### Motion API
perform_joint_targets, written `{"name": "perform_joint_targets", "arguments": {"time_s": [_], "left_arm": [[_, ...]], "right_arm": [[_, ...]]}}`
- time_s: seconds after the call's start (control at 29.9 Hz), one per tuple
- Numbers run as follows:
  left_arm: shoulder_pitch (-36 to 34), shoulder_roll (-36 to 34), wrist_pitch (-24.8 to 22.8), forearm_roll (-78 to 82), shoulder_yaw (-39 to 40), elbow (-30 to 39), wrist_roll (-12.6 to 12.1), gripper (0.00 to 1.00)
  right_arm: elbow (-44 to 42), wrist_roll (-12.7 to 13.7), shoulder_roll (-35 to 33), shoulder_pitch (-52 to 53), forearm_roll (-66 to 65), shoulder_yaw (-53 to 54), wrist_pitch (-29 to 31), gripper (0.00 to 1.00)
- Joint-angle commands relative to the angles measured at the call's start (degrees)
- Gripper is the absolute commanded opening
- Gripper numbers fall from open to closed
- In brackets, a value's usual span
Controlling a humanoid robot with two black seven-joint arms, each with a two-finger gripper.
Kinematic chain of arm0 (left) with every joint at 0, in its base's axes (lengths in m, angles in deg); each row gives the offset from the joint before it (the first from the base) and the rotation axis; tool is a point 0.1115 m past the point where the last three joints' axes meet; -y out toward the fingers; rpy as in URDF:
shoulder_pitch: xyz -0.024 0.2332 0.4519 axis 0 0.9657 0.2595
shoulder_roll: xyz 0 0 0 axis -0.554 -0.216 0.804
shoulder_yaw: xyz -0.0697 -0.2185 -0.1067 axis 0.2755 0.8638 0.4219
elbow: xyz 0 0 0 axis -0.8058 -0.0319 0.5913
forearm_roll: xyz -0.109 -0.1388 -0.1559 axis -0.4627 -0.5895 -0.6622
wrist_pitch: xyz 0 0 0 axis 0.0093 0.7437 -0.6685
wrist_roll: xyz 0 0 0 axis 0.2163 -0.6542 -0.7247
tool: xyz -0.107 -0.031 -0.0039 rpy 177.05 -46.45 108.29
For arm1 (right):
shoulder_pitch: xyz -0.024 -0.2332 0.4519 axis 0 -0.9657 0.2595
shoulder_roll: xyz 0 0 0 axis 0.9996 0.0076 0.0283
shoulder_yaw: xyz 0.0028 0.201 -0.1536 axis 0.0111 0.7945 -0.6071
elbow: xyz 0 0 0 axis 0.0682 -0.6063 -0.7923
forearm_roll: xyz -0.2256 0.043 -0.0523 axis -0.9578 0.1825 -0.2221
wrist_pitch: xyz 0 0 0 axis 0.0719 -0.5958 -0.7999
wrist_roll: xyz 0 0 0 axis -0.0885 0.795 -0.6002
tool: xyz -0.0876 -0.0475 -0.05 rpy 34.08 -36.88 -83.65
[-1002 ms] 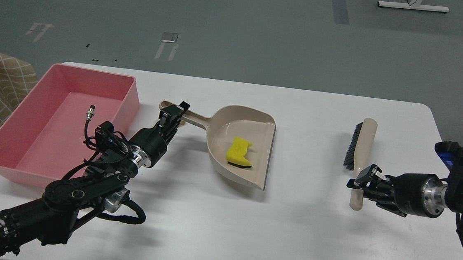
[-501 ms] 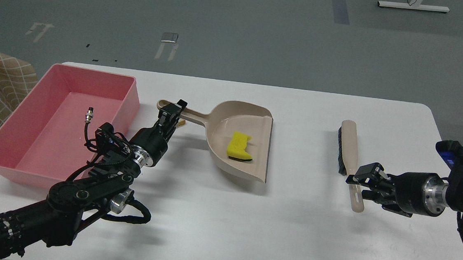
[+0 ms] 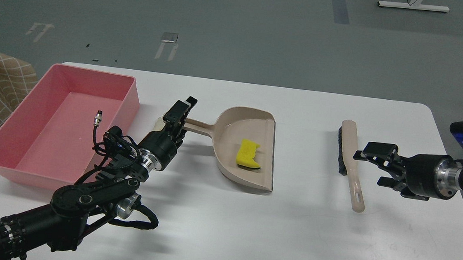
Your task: Sweep and dump garbage into bin
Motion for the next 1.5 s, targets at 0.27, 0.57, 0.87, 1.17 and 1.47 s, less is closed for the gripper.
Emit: {"name": "perform_joint_targets", "arguments": {"time_s": [0.27, 0.57, 0.87, 1.17, 1.47], "left_arm": [[0.5, -3.8, 3.5, 0.0, -5.6, 5.9, 0.0, 0.98], [1.8, -5.3, 3.5, 0.0, -7.6, 6.2, -0.4, 0.98], [2.3, -8.0, 3.5, 0.0, -10.5, 9.5, -0.4, 0.98], [4.0, -14.0, 3.5, 0.0, -10.4, 18.4, -0.2, 0.98], [5.3, -18.9, 3.5, 0.2, -9.8, 26.4, 0.0, 0.98]], "right_arm": [[-0.5, 0.0, 2.5, 3.2, 0.6, 8.7, 0.0, 0.98], [-0.8, 0.0, 6.0, 6.9, 0.7, 14.8, 0.0, 0.98], [-2.1, 0.0, 10.1, 6.9, 0.7, 18.4, 0.0, 0.98], [-3.7, 0.0, 12.2, 6.5, 0.7, 18.3, 0.0, 0.98], [-5.7, 0.0, 15.3, 6.1, 0.6, 18.3, 0.0, 0.98]]}}
